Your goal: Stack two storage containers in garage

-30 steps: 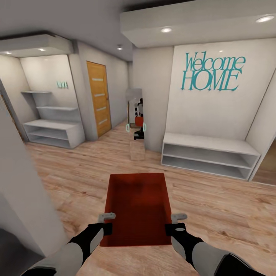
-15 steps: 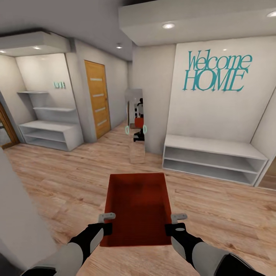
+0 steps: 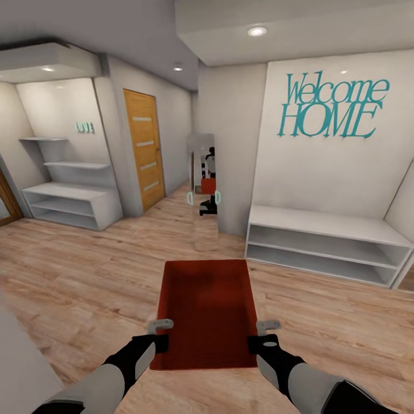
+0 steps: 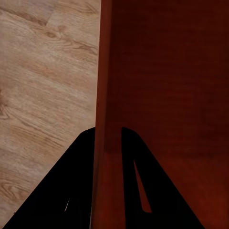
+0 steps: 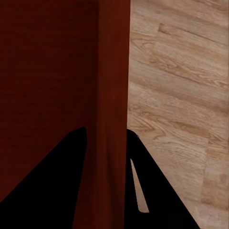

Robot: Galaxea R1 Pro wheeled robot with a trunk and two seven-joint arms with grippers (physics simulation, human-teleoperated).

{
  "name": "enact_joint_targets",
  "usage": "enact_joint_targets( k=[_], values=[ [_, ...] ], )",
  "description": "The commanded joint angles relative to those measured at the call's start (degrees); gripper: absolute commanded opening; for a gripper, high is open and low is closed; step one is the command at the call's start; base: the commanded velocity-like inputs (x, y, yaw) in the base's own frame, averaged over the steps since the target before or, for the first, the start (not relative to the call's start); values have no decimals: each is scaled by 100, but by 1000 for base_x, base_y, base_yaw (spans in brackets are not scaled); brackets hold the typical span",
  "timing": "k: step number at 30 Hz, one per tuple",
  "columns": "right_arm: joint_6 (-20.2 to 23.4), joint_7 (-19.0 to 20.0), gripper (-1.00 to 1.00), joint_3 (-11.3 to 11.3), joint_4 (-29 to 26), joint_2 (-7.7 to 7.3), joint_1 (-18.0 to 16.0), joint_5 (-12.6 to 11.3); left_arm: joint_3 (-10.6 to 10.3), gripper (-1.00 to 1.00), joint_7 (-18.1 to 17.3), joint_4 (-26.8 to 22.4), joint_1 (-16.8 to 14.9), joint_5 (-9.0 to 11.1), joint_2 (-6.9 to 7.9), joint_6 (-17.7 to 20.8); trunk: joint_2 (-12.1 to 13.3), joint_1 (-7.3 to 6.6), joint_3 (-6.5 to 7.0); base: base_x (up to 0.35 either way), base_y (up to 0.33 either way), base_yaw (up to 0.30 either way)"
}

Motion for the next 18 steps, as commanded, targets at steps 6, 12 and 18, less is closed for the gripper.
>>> enact_joint_targets(
  k=[6,12,18],
  values=[
    [1,-40,-100,2,25,-20,-2,-94,3,-100,62,-30,-6,-6,20,39,-13,7,-13,322,0,0],
    [1,-40,-100,2,25,-20,-4,-93,3,-100,61,-30,-5,-6,19,38,-13,7,-13,322,0,0],
    [1,-38,-100,2,25,-20,-4,-94,3,-100,65,-30,-5,-6,18,39,-13,7,-13,322,0,0]
  ],
)
